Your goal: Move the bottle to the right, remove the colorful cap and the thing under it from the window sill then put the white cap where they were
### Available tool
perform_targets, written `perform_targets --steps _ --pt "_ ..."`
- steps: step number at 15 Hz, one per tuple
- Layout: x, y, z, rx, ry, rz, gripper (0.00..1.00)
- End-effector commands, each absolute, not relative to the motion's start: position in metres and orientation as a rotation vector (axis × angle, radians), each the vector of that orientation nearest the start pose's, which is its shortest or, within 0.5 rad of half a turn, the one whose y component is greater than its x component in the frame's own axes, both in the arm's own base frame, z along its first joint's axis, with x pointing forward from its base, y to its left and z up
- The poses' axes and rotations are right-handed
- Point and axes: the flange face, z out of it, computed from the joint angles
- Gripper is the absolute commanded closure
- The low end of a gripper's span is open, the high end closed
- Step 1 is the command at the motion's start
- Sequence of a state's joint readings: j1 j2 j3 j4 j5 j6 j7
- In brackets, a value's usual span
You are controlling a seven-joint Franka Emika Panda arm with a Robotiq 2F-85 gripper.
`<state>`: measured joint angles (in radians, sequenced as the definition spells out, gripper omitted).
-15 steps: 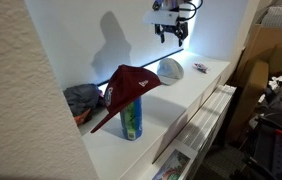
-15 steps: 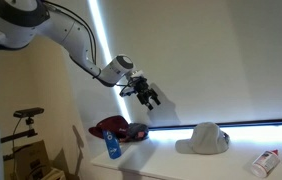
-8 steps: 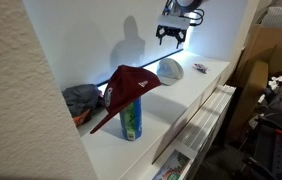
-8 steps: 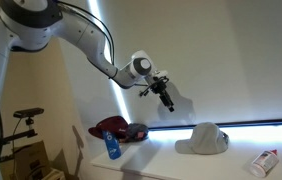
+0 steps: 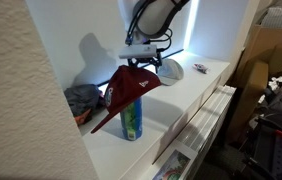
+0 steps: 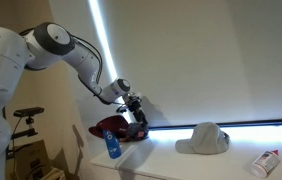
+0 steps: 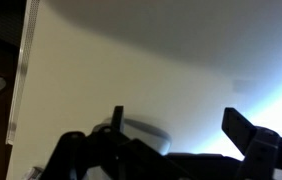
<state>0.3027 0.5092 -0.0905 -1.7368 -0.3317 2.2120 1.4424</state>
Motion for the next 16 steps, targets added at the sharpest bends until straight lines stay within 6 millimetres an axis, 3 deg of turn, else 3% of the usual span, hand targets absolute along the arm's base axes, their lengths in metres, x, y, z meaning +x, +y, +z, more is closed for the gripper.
perform_targets --steps 1,3,4,6,7,8,16 --pt "0.645 0.235 0.308 -3.078 1.328 -0.233 0.0" --pt "0.634 0.297 0.334 -3.133 1.136 -0.162 0.0" --pt "0.628 0.322 0.346 -3.126 1.144 -0.097 0.0" --pt "0.608 0.367 0.37 -3.079 1.35 -0.028 0.0" --pt "0.609 0.341 0.36 -3.103 1.254 -0.098 0.0" --pt "0.602 0.358 0.371 -3.094 1.293 -0.08 0.0" --pt "0.602 0.36 0.376 -3.109 1.324 -0.057 0.0"
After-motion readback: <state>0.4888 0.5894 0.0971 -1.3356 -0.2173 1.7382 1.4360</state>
